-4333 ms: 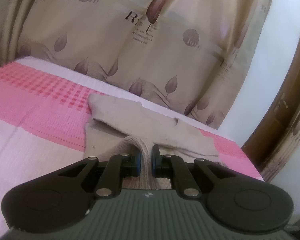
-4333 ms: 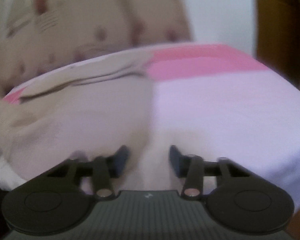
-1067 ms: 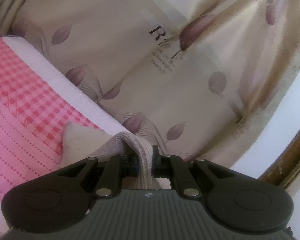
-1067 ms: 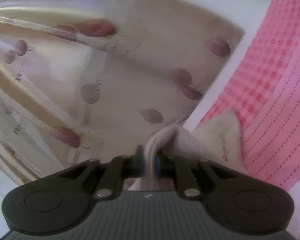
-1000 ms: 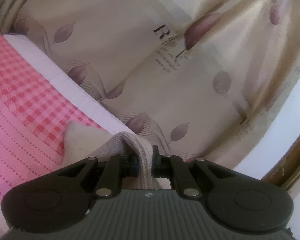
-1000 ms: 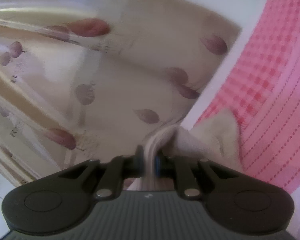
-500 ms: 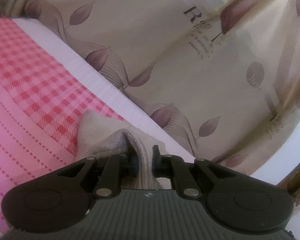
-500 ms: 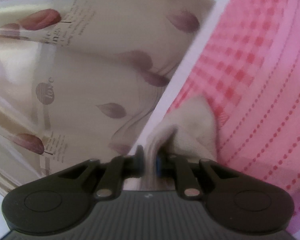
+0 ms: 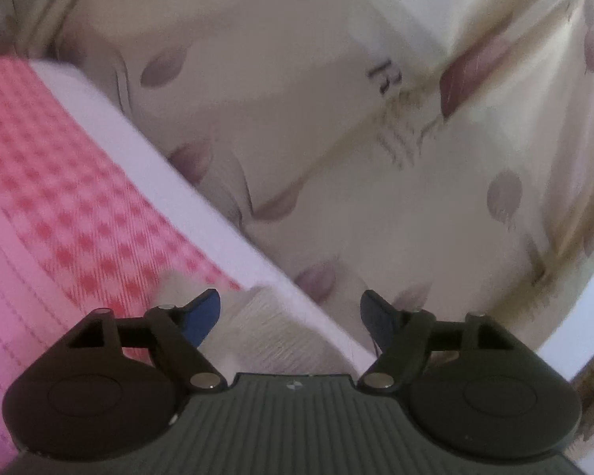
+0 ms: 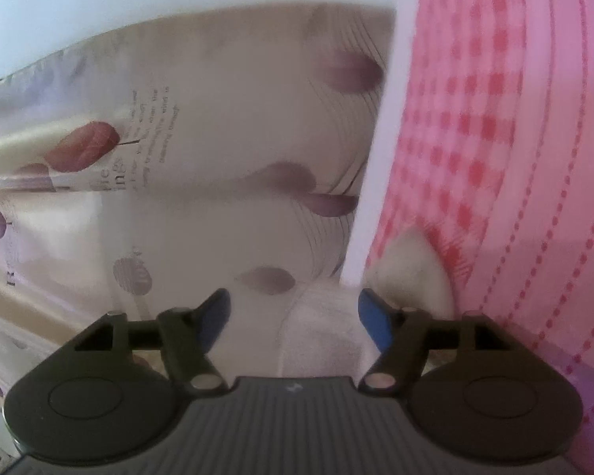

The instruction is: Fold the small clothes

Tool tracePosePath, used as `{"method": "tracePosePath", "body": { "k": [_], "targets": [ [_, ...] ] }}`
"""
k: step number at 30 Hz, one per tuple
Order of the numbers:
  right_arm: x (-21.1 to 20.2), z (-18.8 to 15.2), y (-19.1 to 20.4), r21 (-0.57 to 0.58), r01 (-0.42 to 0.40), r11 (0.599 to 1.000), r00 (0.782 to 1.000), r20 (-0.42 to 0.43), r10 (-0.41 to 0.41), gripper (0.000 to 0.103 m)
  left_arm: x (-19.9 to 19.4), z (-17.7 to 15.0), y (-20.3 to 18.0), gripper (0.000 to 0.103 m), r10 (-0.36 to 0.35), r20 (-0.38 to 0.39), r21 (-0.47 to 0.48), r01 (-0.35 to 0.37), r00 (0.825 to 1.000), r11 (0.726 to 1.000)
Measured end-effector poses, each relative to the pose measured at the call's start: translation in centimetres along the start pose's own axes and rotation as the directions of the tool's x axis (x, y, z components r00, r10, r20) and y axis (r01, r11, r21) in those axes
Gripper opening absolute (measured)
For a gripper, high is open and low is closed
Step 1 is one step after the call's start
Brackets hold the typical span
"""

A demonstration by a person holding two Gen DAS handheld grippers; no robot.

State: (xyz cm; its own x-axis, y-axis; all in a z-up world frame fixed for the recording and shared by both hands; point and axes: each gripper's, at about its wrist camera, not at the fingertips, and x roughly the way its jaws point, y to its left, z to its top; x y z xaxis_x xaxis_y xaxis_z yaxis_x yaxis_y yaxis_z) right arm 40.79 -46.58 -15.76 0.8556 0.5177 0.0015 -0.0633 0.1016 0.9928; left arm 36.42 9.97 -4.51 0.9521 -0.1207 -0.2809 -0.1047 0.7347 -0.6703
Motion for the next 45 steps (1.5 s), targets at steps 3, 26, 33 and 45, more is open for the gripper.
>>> {"method": "tracePosePath", "body": {
  "k": [3, 26, 33, 45],
  "targets": [
    [-0.2, -0.8, 1.4, -0.098, -0.002, 0.995, 0.999, -0.041, -0.002, 0.072, -0.5, 0.6, 0.0, 0.079, 0.009, 0.018, 0.021, -0.009, 1.000, 1.000],
    [6.1, -16.2, 7.0, -0.945, 0.283, 0.162, 0.833, 0.158, -0.531, 0.093, -2.2, -3.6, 1.2, 0.102, 0.188, -0.104, 0.469, -0.119, 0.977, 0.875],
    [6.4, -16.3, 6.9, -0.945, 0.295, 0.143, 0.821, 0.174, -0.544, 0.098, -1.7, -4.2, 0.9, 0.103, 0.232, -0.111, 0.505, -0.146, 0.966, 0.851],
    [6.8, -17.0, 7.2, -0.934, 0.338, 0.118, 0.807, 0.223, -0.548, 0.103, -1.8, -4.3, 0.7, 0.103, 0.262, -0.088, 0.514, -0.182, 0.961, 0.838]
  ]
}}
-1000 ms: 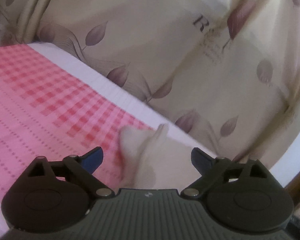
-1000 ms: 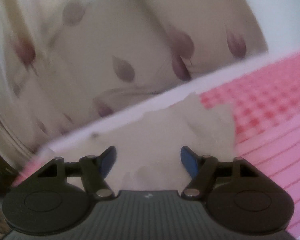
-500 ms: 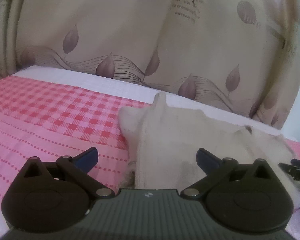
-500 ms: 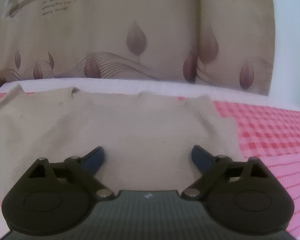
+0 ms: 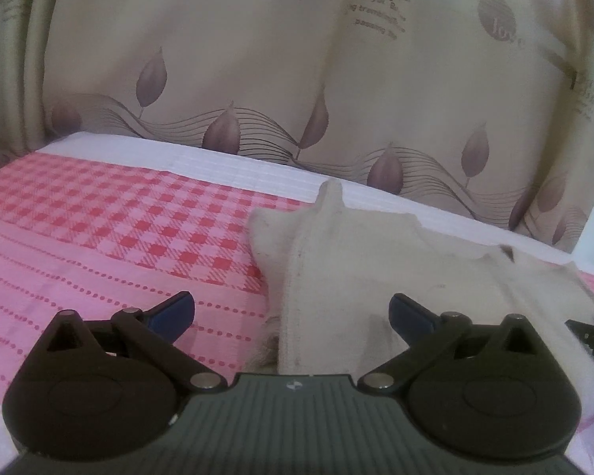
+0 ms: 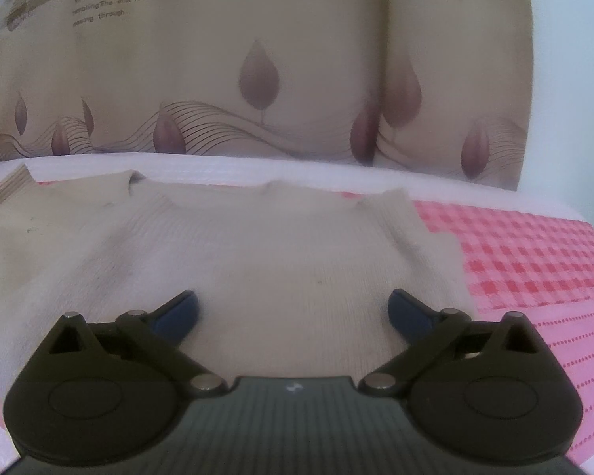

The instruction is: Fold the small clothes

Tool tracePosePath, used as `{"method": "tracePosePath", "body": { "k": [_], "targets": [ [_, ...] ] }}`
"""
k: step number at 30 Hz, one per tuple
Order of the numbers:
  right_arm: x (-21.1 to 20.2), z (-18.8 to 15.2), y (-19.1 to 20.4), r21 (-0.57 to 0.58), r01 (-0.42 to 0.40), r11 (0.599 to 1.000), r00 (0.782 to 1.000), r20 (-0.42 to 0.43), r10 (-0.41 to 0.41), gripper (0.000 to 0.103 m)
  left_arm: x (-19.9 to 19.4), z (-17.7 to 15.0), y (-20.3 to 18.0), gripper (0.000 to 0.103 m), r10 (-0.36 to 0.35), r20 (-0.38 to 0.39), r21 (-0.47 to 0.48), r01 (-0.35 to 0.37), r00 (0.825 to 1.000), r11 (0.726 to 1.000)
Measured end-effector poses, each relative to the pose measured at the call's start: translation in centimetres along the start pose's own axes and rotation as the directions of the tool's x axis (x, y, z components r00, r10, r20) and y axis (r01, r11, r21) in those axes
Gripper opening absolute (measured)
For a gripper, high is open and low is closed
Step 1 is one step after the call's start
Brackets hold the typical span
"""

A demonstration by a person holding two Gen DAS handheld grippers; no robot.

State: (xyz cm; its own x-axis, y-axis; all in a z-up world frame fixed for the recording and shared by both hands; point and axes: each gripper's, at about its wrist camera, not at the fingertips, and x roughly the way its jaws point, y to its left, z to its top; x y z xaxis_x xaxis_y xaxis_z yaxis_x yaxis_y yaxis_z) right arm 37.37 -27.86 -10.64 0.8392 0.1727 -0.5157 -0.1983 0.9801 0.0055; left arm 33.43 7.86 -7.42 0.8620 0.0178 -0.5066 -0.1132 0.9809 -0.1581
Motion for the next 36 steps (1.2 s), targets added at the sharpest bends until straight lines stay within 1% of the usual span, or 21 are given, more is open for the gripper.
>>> {"method": "tracePosePath", "body": {
  "k": [12, 21, 36],
  "targets": [
    [0.0, 0.0, 0.0, 0.007, 0.004, 1.000, 1.000, -0.006, -0.004, 0.103, 0.0, 0.0, -0.6, 0.103, 0.037, -0.001, 0.035, -0.037, 0.999, 0.999],
    [-0.1, -0.2, 0.4, -0.018, 0.030, 0.999, 1.000, 0.000, -0.030, 0.103, 0.0, 0.0, -0.7, 0.103, 0.046, 0.002, 0.049, -0.046, 0.999, 0.998],
    [-0.2, -0.2, 0.5, -0.024, 0.038, 0.999, 0.999, 0.008, -0.038, 0.103, 0.0, -0.2, -1.3, 0.103, 0.058, 0.008, 0.081, -0.059, 0.998, 0.995]
  ]
}}
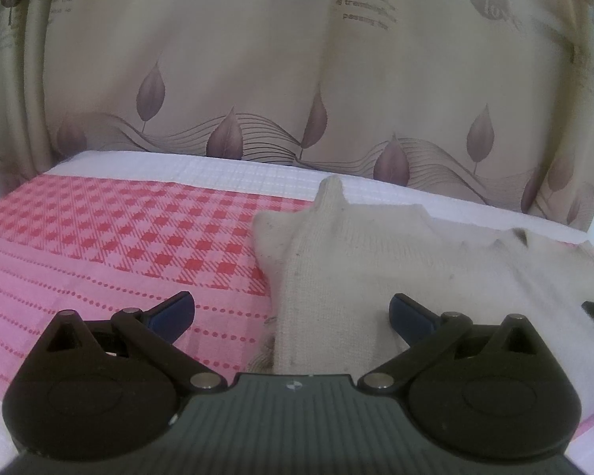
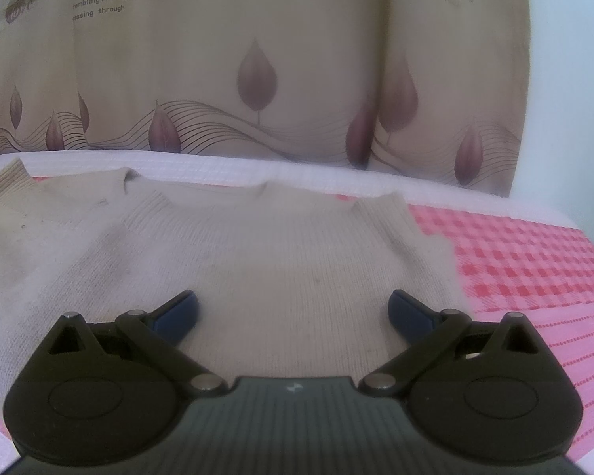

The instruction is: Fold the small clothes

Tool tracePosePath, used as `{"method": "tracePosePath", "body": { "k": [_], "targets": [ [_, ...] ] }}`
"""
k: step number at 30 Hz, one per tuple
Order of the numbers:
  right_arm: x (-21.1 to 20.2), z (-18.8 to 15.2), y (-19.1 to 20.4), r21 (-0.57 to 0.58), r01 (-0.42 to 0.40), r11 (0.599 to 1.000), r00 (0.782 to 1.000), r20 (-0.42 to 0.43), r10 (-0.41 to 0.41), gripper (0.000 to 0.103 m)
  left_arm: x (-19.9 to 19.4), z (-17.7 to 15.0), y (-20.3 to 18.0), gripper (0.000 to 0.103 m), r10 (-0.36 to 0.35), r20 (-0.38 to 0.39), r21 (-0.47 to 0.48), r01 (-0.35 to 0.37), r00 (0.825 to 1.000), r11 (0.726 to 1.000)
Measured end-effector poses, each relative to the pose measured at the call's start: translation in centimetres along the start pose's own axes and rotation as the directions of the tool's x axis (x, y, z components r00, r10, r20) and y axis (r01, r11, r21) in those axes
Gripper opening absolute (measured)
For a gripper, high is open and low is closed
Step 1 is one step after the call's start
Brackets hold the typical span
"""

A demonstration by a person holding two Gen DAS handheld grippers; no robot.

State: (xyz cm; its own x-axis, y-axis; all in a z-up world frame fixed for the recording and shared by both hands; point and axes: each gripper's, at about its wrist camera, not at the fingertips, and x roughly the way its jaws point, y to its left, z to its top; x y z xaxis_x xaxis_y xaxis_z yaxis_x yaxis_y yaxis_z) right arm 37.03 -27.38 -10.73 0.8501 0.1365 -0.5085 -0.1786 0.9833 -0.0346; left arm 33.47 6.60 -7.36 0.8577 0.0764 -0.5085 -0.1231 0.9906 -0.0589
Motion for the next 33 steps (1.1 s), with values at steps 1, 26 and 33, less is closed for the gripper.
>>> {"method": "tracePosePath", "body": {
  "k": [1, 26, 33],
  "targets": [
    [-0.03, 0.00, 0.05, -0.002, 0.002, 1.000, 1.000, 0.001, -0.002, 0.103, 0.00, -0.01, 0.00, 0.103, 0.000, 0.000, 0.001, 0.000, 1.000, 1.000],
    [-0.12, 0.00, 0.14, -0.005, 0.006, 1.000, 1.000, 0.005, -0.006, 0.103, -0.04, -0.19, -0.54, 0.103, 0.009, 0.005, 0.039, -0.009, 1.000, 0.999],
    [-0.05, 0.08, 0.09, 0.001, 0.002, 1.000, 1.000, 0.002, -0.002, 0.103, -0.07, -0.23, -0.65, 0.103, 0.012, 0.005, 0.040, -0.012, 1.000, 0.999]
  ]
}}
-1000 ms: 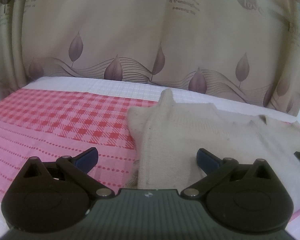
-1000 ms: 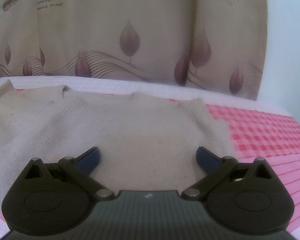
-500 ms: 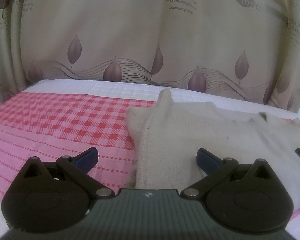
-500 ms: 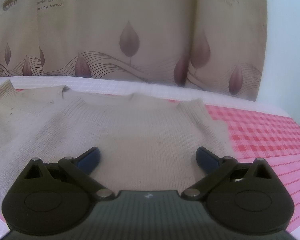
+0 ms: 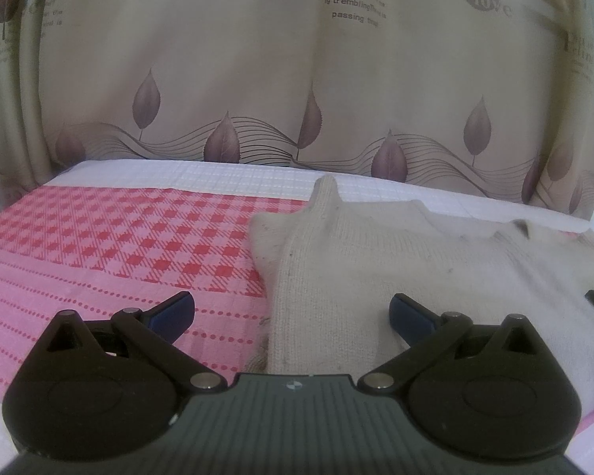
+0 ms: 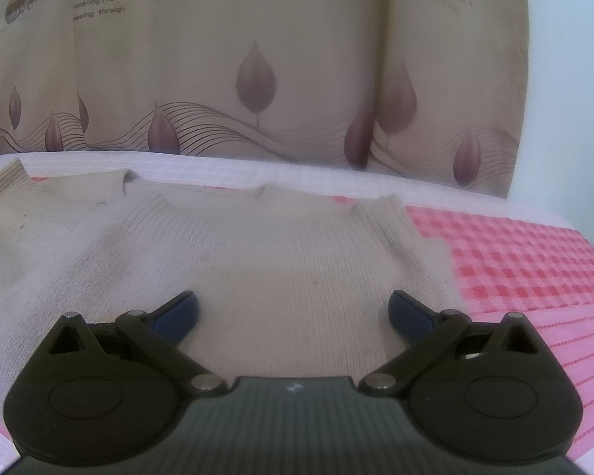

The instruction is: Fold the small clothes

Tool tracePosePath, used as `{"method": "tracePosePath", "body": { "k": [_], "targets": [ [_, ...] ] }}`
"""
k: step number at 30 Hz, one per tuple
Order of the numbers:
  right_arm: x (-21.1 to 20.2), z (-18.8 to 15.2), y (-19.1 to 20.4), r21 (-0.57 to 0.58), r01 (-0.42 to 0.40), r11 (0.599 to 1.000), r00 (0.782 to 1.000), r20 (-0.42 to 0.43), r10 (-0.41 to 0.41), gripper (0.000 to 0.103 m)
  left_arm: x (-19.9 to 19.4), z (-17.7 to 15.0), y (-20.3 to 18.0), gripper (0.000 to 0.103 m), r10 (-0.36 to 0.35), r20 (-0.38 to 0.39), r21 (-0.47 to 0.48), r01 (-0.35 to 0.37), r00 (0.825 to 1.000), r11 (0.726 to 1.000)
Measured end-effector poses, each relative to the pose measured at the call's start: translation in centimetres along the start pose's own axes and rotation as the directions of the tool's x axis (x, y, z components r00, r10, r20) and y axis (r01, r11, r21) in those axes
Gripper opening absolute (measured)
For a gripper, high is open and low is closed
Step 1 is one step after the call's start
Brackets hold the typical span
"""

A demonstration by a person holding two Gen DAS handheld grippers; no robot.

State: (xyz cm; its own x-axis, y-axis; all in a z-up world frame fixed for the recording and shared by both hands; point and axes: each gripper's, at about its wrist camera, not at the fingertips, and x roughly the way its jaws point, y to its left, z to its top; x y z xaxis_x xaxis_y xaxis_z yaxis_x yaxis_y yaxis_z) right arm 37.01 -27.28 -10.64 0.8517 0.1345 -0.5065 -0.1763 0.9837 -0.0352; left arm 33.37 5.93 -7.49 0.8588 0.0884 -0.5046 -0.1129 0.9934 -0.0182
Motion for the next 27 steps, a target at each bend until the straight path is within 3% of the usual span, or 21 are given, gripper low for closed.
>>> {"method": "tracePosePath", "body": {
  "k": [27],
  "targets": [
    [0.05, -0.05, 0.11, 0.000, 0.001, 1.000, 1.000, 0.002, -0.001, 0.103, 0.50, -0.03, 0.13, 0.103, -0.008, -0.026, 0.017, 0.008, 1.000, 1.000]
  ]
}}
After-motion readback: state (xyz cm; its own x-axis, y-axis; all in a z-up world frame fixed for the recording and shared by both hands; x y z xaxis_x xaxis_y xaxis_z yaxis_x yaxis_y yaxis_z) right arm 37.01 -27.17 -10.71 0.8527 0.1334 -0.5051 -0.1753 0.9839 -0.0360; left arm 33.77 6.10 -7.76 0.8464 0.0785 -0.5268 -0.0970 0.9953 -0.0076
